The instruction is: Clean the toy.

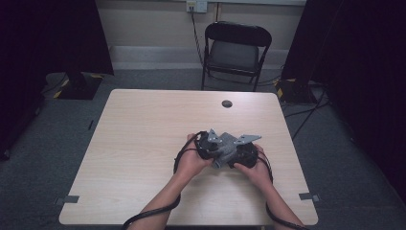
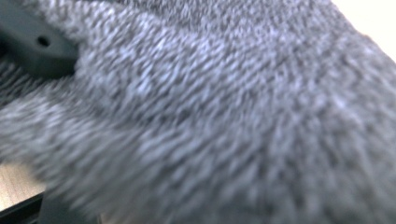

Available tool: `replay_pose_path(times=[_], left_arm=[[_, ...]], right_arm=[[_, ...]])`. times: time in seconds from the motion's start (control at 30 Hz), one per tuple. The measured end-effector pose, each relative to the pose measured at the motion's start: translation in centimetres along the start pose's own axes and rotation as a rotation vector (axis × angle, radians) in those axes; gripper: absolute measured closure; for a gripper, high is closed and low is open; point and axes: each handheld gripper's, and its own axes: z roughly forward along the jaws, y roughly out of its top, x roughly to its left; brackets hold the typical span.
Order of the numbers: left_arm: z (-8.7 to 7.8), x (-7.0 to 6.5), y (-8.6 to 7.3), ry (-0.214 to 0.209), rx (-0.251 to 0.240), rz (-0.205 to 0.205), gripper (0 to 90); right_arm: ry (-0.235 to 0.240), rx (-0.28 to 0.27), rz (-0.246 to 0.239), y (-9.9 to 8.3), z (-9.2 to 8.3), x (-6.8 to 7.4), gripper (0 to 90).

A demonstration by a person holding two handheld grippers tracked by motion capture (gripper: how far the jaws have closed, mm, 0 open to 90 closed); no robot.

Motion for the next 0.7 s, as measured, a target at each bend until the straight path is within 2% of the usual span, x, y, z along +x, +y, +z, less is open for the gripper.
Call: replay_pose_path(times=[0.4, 0.5, 0.53, 0.7], left_arm=[[-0.3, 1.8, -0.4, 0.044, 0.018, -0.033, 75.9], [-0.5, 2.3, -0.6, 0.048, 0.019, -0.044, 75.9], [-0.5, 2.5, -0.8, 0.054, 0.014, -0.06, 75.9], [-0.6, 2.9, -1.0, 0.059, 0.013, -0.075, 75.9]], right_arm=[[0.0, 0.0, 0.0, 0.0, 0.0, 0.0, 23.2], [0.0, 0.0, 0.0, 0.0, 0.0, 0.0, 23.3], [0.0, 0.0, 0.0, 0.0, 0.0, 0.0, 23.2], [0.0, 0.0, 0.0, 0.0, 0.0, 0.0, 23.3]])
